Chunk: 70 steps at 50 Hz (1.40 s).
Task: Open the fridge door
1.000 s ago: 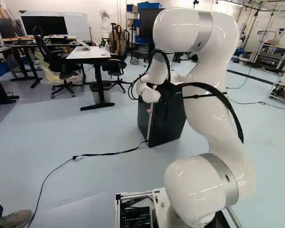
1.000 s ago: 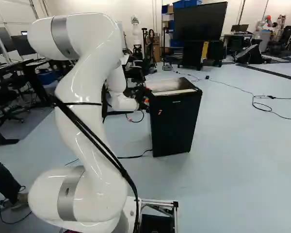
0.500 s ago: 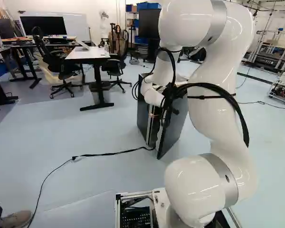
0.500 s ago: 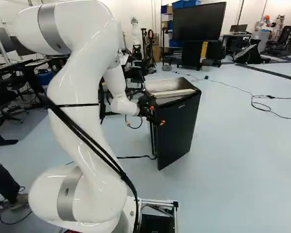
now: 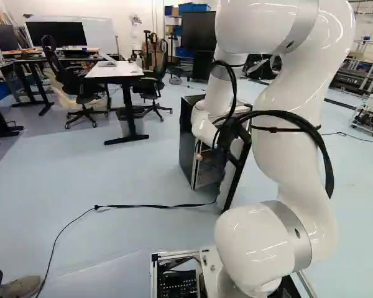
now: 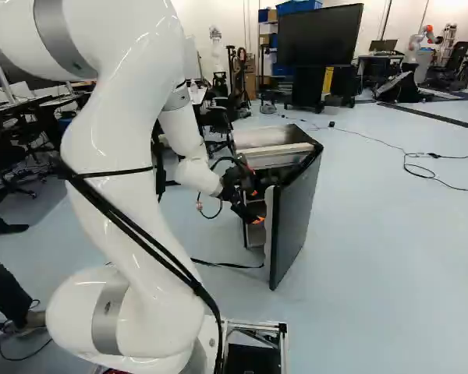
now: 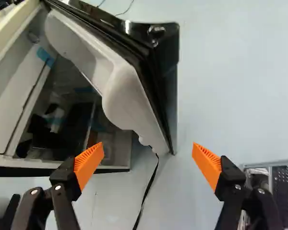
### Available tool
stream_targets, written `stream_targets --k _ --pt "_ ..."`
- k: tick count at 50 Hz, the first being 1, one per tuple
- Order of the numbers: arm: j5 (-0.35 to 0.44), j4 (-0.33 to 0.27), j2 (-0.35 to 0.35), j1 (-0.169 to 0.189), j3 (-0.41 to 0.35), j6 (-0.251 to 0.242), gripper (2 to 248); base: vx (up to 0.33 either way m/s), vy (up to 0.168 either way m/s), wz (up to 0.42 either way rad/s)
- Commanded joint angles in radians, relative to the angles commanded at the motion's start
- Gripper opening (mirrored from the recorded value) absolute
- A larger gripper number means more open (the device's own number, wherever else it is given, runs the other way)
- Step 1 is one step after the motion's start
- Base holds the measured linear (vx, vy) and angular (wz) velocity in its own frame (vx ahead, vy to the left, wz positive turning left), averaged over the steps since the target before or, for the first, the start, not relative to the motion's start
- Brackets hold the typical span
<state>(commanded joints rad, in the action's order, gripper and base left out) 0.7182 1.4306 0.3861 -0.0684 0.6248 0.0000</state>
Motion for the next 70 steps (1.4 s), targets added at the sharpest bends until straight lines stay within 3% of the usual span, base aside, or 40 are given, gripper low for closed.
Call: stream_targets --k 14,29,53,70 --pt "-0.004 0.052 -0.016 0.004 -0.024 0.0 247 0.0 0.0 0.0" --pt "0.091 0.072 -0.017 0.02 -0.025 0.0 247 0.0 0.0 0.0" --pt "0.261 0.112 -0.019 0.127 -0.028 0.0 247 0.0 0.0 0.0" --pt "0.294 0.114 -0.003 0.213 -0.003 0.0 247 0.0 0.0 0.0"
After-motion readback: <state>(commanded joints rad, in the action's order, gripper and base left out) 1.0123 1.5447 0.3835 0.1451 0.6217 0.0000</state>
